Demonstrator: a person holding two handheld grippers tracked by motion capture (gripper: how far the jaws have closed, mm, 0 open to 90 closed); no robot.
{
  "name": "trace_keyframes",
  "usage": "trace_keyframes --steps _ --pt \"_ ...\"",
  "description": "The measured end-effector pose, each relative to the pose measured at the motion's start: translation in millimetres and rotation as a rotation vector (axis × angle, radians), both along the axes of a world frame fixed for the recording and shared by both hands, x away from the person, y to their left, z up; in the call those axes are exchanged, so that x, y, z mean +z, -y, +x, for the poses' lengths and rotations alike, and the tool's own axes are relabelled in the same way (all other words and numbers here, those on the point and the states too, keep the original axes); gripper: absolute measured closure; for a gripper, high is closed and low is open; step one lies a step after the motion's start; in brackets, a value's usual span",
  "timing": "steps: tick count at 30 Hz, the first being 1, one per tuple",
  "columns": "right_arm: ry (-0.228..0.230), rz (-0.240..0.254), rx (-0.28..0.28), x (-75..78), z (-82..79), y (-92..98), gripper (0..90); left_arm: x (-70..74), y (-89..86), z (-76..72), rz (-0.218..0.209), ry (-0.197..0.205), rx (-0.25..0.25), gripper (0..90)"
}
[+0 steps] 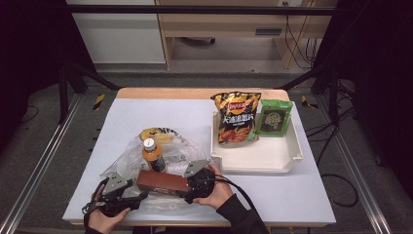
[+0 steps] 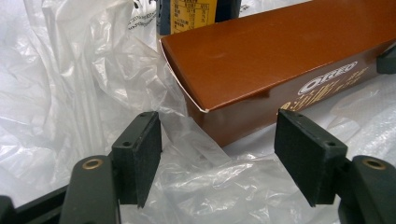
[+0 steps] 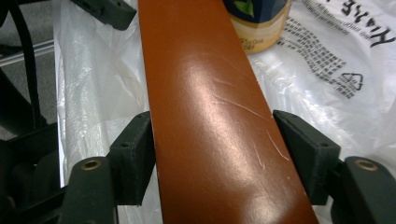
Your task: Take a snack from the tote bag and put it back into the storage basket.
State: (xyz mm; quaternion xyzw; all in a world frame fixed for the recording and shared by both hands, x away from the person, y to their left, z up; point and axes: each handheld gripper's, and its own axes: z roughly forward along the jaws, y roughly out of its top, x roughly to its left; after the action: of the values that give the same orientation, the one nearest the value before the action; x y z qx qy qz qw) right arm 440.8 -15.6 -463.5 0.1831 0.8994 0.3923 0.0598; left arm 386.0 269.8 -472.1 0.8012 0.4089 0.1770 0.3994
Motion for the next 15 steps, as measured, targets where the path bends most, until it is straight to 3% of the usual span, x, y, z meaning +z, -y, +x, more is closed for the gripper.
trace_keyframes --steps 9,15 --pt "-0.019 0.011 0.04 2.2 -2.1 1.7 42.9 0.6 -2.3 0.2 -0.012 -0.002 0.002 27.6" --pt "0.011 0.054 0.046 11.0 -4.8 5.3 43.8 0.3 -2.3 -0.1 -0.009 -0.003 -0.004 25.5"
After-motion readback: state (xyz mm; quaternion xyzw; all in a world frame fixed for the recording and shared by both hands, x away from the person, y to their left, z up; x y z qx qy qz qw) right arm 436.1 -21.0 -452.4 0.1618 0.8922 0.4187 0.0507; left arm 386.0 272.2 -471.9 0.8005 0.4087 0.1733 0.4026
